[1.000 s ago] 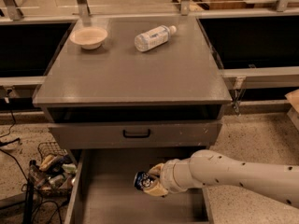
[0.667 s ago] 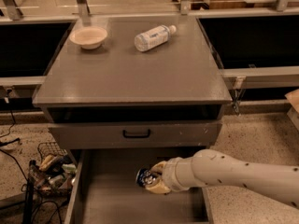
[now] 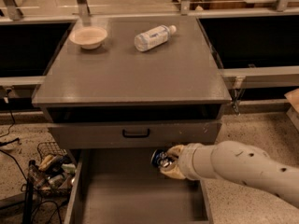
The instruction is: Pick pepsi can from middle drawer and place on counter
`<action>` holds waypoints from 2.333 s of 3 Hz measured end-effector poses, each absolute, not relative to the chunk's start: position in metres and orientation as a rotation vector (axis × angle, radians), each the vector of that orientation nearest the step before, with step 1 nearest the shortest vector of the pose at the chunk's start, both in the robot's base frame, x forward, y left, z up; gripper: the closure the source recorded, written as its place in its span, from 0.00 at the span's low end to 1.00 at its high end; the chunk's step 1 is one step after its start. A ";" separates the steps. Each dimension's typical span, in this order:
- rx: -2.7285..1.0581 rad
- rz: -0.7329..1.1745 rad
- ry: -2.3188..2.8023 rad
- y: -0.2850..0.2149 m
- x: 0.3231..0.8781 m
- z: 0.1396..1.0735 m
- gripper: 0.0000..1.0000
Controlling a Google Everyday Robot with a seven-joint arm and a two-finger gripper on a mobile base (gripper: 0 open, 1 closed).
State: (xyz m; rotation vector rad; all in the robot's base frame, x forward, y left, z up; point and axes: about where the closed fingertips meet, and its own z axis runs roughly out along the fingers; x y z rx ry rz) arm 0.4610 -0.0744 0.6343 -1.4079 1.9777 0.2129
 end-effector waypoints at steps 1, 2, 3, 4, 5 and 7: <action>-1.377 0.116 1.963 -0.094 0.468 0.672 1.00; -1.311 0.008 1.946 -0.121 0.483 0.726 1.00; -1.311 0.008 1.946 -0.121 0.483 0.726 1.00; -1.297 -0.048 1.928 -0.128 0.489 0.748 1.00; -1.268 -0.149 1.884 -0.142 0.495 0.796 1.00; -1.249 -0.250 1.826 -0.161 0.487 0.856 1.00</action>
Offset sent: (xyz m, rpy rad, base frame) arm 0.0374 -0.0775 0.1447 -0.0749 -0.2162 -0.1794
